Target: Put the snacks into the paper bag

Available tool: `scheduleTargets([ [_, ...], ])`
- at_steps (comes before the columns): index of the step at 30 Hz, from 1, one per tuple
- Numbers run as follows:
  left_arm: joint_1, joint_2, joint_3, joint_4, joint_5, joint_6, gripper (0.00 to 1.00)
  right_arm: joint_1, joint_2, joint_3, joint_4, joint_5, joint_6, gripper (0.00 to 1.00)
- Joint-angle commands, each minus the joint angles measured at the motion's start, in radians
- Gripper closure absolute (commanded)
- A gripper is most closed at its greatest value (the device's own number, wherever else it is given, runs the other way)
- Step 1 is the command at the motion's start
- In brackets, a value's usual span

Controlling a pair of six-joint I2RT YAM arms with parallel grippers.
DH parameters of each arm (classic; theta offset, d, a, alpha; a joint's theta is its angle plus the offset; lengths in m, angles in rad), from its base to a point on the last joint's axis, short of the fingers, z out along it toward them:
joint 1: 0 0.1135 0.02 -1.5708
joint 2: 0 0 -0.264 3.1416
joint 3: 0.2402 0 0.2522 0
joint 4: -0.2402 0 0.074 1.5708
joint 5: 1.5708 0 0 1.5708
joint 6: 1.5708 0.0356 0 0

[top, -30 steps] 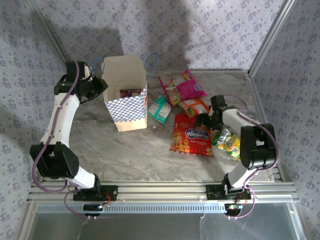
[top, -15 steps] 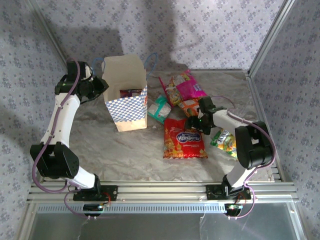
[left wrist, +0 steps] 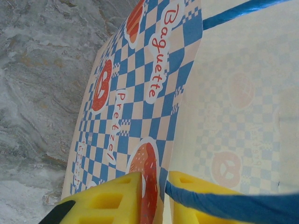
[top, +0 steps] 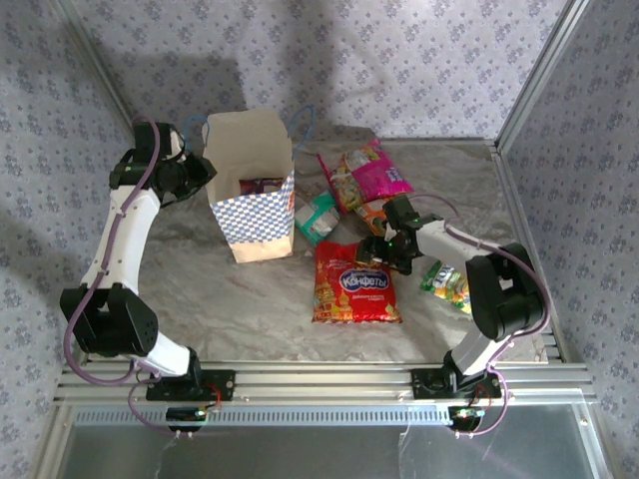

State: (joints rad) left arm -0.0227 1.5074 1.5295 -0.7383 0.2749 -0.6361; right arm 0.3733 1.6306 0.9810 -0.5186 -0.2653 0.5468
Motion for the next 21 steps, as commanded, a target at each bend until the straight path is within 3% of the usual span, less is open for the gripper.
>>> scheduleTargets([
  [1, -0.007, -0.026, 0.024, -0.015, -0.007, 0.015, 0.78, -0.018, -0.052, 0.027, -0.077, 0.023, -0.033, 0.11],
  [21, -0.009, -0.025, 0.012, -0.017, -0.002, 0.020, 0.75, 0.031, -0.198, -0.138, -0.068, -0.010, -0.162, 0.00],
])
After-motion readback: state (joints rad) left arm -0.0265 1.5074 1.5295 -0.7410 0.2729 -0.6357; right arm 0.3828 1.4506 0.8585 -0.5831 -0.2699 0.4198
